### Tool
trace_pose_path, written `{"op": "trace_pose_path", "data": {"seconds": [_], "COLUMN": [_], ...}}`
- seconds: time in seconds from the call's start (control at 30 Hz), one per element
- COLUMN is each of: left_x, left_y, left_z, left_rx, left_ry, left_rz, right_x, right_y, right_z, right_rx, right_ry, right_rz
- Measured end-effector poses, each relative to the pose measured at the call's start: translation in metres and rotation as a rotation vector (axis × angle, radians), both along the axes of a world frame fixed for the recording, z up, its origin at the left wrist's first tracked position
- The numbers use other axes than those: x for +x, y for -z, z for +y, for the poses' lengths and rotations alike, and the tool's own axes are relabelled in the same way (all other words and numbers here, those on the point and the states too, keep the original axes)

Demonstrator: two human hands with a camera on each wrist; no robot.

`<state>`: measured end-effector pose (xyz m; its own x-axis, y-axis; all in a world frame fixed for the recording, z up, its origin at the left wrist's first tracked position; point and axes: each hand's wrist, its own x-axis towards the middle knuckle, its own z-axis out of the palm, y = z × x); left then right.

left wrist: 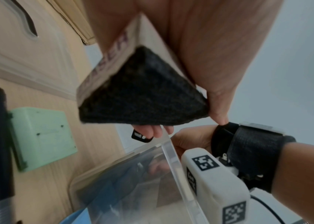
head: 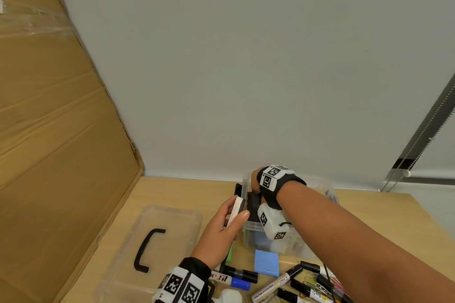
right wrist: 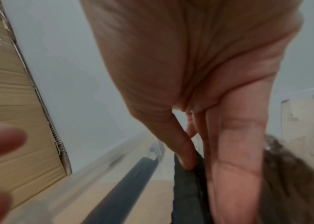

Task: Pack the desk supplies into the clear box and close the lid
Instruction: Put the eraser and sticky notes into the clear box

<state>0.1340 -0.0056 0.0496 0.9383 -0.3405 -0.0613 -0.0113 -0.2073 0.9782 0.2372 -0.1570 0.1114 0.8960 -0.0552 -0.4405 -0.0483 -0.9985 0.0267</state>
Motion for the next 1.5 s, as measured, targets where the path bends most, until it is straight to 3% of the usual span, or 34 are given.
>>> {"op": "trace_pose_path", "data": {"seconds": [0.2,0.3,0.43,0.57,0.63,0.73,0.8,0.93,1.03,1.2,1.3,1.4,1.5], "left_x": [0.001,0.001,0.001,-0.003,-0.008,-0.010,-0.008,-0.007,-0.004,0.000,0.004,0.008,0.014], "left_y": [0.002,0.003,0.003,-0.001,-0.004,-0.010,-0.013,-0.024,-0.029,-0.035,-0.030,-0.023,-0.002], "left_z": [0.000,0.000,-0.001,0.000,0.002,0.002,-0.005,-0.024,-0.034,-0.039,-0.041,-0.043,-0.036], "left_rx": [0.006,0.008,0.000,-0.017,-0.041,-0.076,-0.094,-0.073,-0.014,0.056,0.097,0.083,0.171], "left_ry": [0.008,0.008,0.008,-0.040,-0.093,-0.135,-0.133,-0.079,-0.041,-0.032,-0.010,-0.004,-0.039], "left_rz": [-0.007,-0.011,-0.018,-0.025,-0.024,0.001,-0.011,-0.137,-0.203,-0.256,-0.262,-0.209,-0.187], "right_x": [0.062,0.015,0.004,-0.008,-0.016,-0.031,-0.053,-0.080,-0.082,-0.072,-0.069,-0.061,-0.050], "right_y": [0.070,0.020,0.006,-0.006,-0.015,-0.025,-0.037,-0.044,-0.044,-0.051,-0.049,-0.054,-0.067], "right_z": [-0.034,-0.011,-0.006,-0.014,-0.018,-0.029,-0.029,-0.029,-0.038,-0.062,-0.059,-0.055,-0.060], "right_rx": [-0.187,-0.059,0.111,-0.008,0.111,0.656,0.914,1.152,1.220,1.274,1.131,0.930,0.871], "right_ry": [-0.122,-0.073,-0.023,-0.107,-0.118,0.067,0.050,0.001,0.030,0.132,0.132,0.118,0.179], "right_rz": [0.104,0.156,0.234,0.121,0.040,-0.080,-0.054,0.172,0.057,0.010,0.070,-0.124,-0.364]}}
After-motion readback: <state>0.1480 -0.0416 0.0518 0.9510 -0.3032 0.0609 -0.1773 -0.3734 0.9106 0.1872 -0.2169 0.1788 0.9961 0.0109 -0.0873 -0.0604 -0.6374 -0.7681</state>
